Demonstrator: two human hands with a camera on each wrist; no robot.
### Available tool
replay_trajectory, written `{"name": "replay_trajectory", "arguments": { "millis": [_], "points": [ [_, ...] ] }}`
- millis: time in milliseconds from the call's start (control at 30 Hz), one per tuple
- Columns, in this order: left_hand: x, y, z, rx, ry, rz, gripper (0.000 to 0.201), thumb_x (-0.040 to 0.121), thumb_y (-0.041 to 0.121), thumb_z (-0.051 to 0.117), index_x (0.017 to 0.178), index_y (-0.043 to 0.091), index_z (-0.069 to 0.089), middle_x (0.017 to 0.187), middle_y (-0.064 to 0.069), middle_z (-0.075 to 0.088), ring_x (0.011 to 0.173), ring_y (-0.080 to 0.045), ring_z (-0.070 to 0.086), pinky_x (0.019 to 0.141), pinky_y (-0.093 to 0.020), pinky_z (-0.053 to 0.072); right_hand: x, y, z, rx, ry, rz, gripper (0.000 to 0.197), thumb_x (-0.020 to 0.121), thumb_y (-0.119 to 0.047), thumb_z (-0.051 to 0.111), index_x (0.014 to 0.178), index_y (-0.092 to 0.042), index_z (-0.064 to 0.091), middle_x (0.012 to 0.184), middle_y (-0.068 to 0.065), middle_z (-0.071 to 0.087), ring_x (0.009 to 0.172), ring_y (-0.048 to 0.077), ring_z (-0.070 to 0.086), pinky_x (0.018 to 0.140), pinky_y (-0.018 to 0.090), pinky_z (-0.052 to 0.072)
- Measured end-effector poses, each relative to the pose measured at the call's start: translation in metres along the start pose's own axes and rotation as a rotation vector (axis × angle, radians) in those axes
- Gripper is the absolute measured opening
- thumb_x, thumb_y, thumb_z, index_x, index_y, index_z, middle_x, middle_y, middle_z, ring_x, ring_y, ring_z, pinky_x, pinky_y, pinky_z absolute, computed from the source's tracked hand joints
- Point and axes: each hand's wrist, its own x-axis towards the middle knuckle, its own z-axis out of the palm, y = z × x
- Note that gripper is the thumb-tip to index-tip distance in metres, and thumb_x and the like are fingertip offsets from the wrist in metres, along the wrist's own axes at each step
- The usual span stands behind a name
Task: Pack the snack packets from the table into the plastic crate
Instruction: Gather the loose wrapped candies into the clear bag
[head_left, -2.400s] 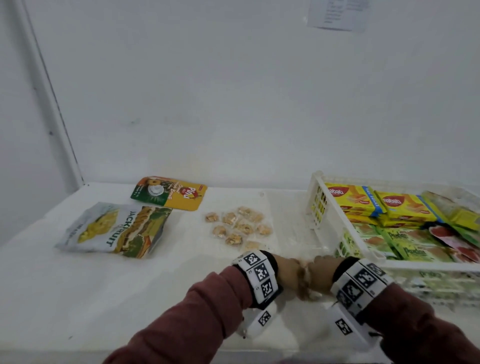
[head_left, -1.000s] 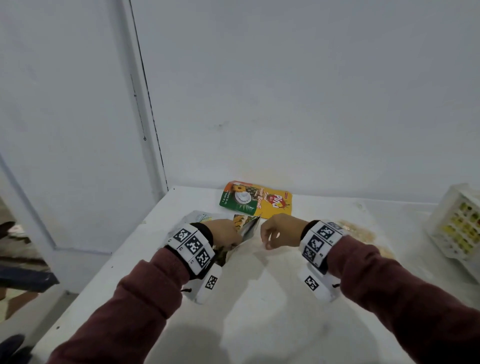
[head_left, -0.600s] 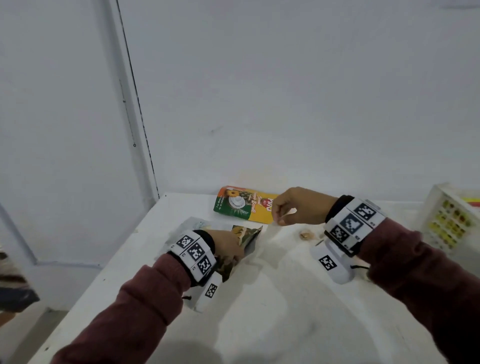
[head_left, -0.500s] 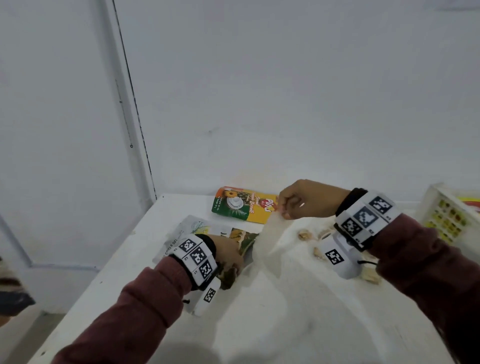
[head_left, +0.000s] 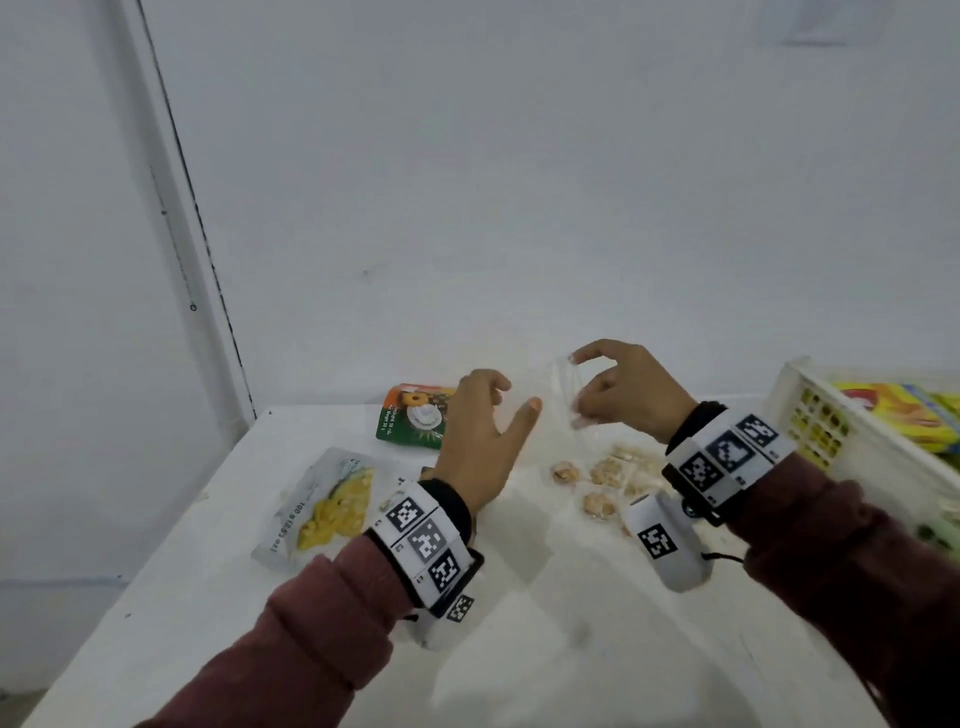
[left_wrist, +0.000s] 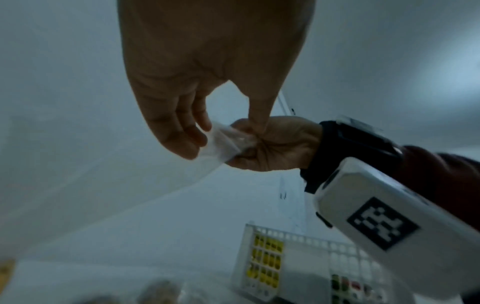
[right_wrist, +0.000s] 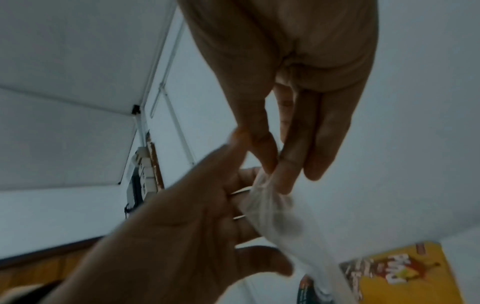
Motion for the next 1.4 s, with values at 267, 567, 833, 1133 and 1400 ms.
{"name": "replay_trajectory", "arguments": {
  "millis": [267, 567, 833, 1133, 1400],
  "points": [
    [0.012, 0.007, 0.042, -0.254, -0.361, -0.253, 0.022, 0.079, 0.009, 0.071, 0.082, 0.019, 0.051, 0.074, -0.004, 0.056, 0.061, -0.016, 0.055, 0.047, -0.019, 0.047, -0.013, 0.024, -0.007, 0.241, -0.006, 0.148, 0.028, 0.079, 0.005, 0.065, 0.1, -0.009, 0.052, 0.06, 0.01, 0.065, 0.046, 0.013, 0.061, 0.056, 0.021, 0.055],
    [0.03, 0.02, 0.059, 0.053, -0.303, -0.156, 0.012, 0.087, 0.001, 0.059, 0.092, -0.004, 0.069, 0.076, -0.007, 0.062, 0.058, -0.011, 0.052, 0.051, -0.018, 0.047, -0.013, 0.057, -0.033, -0.46, 0.054, -0.002, 0.05, 0.077, -0.011, 0.063, 0.117, -0.015, 0.033, 0.092, 0.009, 0.055, 0.068, 0.029, 0.057, 0.069, 0.037, 0.049],
    [0.033, 0.034, 0.076, 0.427, -0.289, -0.04, 0.025, 0.09, 0.01, 0.053, 0.111, 0.009, 0.068, 0.107, -0.008, 0.069, 0.101, -0.02, 0.061, 0.083, -0.019, 0.04, -0.001, 0.07, -0.041, -0.986, -0.126, -0.329, 0.04, 0.09, -0.002, 0.04, 0.117, -0.019, 0.063, 0.13, 0.005, 0.048, 0.094, 0.028, 0.057, 0.071, 0.029, 0.042],
    [0.024, 0.017, 0.074, 0.653, -0.333, -0.065, 0.031, 0.09, 0.002, 0.044, 0.107, 0.01, 0.067, 0.115, -0.008, 0.062, 0.108, -0.021, 0.055, 0.087, -0.023, 0.037, 0.02, 0.081, -0.056, -0.327, -0.302, -0.304, 0.018, 0.081, -0.01, 0.069, 0.086, -0.027, 0.067, 0.101, -0.004, 0.052, 0.083, 0.01, 0.052, 0.072, 0.014, 0.041],
    [0.023, 0.01, 0.056, 0.717, -0.277, -0.159, 0.033, 0.092, 0.008, 0.047, 0.125, 0.01, 0.053, 0.134, -0.003, 0.049, 0.125, -0.016, 0.043, 0.1, -0.019, 0.027, 0.031, 0.085, -0.025, -0.678, -0.647, -0.119, 0.022, 0.078, -0.015, 0.072, 0.098, -0.007, 0.069, 0.078, -0.005, 0.067, 0.071, 0.008, 0.062, 0.069, 0.022, 0.049]
  ]
}}
